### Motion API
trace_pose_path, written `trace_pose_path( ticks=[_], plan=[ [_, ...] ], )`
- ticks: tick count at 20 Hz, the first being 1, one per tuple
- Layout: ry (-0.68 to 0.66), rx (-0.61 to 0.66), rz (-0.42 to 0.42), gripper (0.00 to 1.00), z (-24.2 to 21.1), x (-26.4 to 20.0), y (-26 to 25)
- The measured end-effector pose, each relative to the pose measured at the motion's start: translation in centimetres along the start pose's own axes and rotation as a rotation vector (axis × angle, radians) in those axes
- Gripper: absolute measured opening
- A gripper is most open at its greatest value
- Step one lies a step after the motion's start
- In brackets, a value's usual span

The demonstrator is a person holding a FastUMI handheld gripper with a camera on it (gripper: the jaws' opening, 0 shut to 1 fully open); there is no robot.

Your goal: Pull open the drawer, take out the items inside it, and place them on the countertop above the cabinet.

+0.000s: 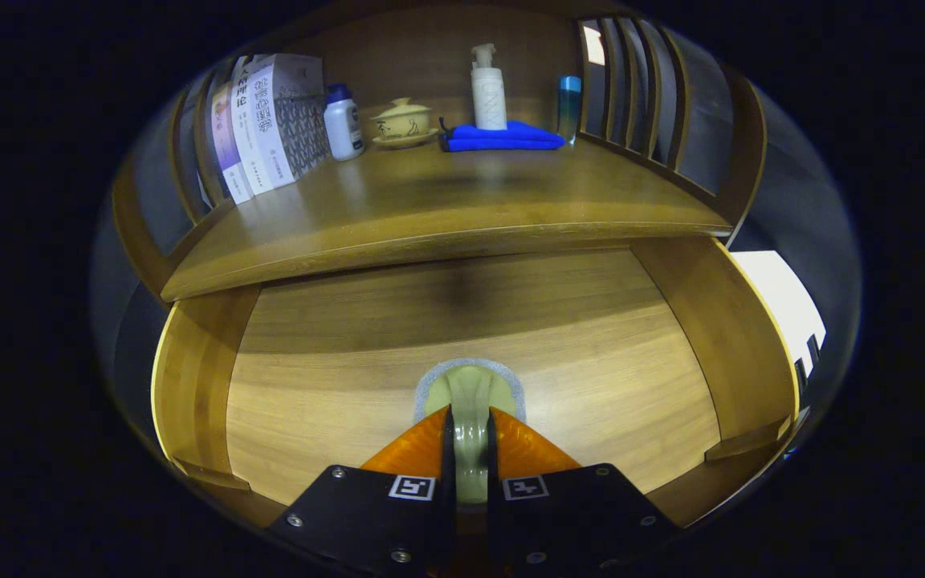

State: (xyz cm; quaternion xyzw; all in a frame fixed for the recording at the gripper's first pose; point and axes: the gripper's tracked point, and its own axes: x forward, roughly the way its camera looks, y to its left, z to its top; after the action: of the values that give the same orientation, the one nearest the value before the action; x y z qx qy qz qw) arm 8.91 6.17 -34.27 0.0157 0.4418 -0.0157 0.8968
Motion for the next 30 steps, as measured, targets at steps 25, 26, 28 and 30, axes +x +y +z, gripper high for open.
trace_pose_path(
  ticks=[25,26,28,30],
  plan=[
    [-0.474,-0.081,0.094,0.16,23.4,-2.3,3.5],
    [-0.471,-0.084,0.101,0.16,23.7,-1.7,3.8],
    [-0.456,-0.067,0.115,0.16,23.9,-0.7,3.9],
    [-0.432,-0.051,0.136,0.17,23.9,0.6,4.3]
  ],
)
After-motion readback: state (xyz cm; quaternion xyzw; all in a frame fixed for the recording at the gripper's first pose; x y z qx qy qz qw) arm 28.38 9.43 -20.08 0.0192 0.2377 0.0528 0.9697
